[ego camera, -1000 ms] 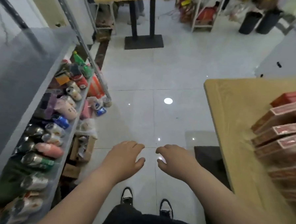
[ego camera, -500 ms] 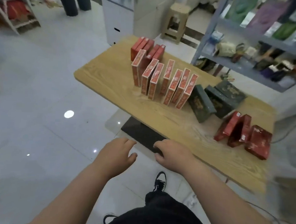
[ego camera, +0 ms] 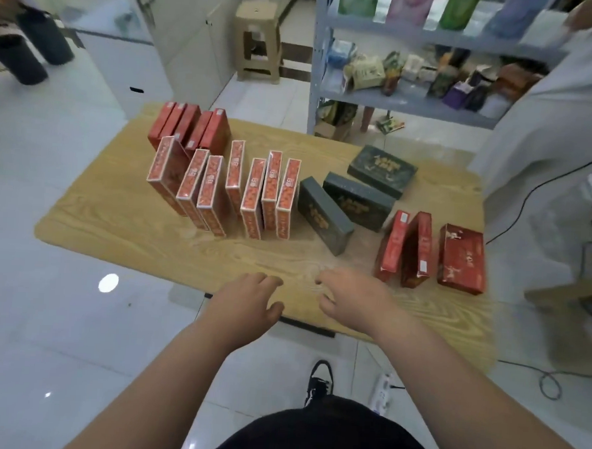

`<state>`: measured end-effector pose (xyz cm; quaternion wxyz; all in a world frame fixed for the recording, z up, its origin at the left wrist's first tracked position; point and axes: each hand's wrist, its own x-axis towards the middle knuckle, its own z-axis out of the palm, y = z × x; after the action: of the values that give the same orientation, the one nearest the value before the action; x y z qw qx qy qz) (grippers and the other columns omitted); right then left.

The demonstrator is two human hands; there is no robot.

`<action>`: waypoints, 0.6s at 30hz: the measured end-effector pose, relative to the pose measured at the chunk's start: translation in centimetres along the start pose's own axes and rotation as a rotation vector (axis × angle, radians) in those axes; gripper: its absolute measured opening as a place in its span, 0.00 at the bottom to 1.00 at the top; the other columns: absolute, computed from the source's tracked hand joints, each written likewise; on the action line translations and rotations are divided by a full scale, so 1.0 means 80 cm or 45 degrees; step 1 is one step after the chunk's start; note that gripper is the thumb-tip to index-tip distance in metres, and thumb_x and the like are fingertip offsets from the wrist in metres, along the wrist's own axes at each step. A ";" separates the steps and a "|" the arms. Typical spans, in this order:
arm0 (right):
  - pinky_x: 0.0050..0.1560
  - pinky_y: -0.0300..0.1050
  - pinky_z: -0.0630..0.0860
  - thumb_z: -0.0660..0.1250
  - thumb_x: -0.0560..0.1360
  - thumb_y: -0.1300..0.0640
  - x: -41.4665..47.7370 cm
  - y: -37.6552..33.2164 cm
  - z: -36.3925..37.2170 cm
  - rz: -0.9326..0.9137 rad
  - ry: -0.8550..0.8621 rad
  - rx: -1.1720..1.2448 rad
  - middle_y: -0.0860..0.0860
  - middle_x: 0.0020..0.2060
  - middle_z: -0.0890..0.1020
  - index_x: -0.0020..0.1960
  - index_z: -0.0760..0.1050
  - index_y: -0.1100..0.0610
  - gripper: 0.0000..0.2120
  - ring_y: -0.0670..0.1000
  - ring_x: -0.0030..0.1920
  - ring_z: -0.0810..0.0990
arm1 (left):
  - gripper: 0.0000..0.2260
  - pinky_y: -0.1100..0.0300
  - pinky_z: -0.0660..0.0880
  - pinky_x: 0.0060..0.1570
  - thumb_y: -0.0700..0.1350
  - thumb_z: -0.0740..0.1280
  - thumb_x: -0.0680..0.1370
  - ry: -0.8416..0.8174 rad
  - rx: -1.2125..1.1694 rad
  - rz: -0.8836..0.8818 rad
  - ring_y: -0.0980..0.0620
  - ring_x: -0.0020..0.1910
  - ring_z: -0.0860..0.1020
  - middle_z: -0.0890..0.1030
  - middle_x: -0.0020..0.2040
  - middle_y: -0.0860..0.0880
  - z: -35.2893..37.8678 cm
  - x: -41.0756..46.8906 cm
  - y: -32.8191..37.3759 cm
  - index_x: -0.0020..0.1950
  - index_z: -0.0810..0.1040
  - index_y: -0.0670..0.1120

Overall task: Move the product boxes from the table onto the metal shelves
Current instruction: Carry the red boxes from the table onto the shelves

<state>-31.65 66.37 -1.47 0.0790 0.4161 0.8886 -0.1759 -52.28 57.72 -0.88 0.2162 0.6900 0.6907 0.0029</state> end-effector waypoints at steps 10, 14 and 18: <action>0.50 0.50 0.78 0.64 0.78 0.54 -0.014 0.191 -0.012 0.330 0.360 0.189 0.51 0.53 0.80 0.59 0.79 0.54 0.12 0.53 0.55 0.78 | 0.22 0.52 0.72 0.63 0.54 0.60 0.81 -0.158 0.127 0.285 0.47 0.66 0.73 0.74 0.68 0.49 0.002 0.162 0.102 0.75 0.68 0.51; 0.62 0.53 0.75 0.68 0.76 0.48 -0.018 0.223 0.017 0.729 0.308 0.357 0.55 0.65 0.72 0.70 0.70 0.53 0.24 0.57 0.64 0.73 | 0.21 0.49 0.74 0.61 0.52 0.61 0.80 -0.178 0.256 0.490 0.45 0.64 0.73 0.75 0.65 0.47 0.005 0.214 0.134 0.73 0.68 0.49; 0.61 0.53 0.73 0.71 0.76 0.48 -0.011 0.226 0.049 1.066 0.239 0.629 0.58 0.68 0.71 0.77 0.60 0.53 0.34 0.61 0.67 0.72 | 0.23 0.47 0.74 0.62 0.45 0.63 0.76 -0.130 0.425 0.675 0.44 0.65 0.71 0.74 0.66 0.47 0.022 0.273 0.164 0.72 0.68 0.49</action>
<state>-17.28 74.99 -9.29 -0.0385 0.7576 0.5804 -0.2960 -38.26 78.69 -4.94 0.1261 0.8712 0.4662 -0.0887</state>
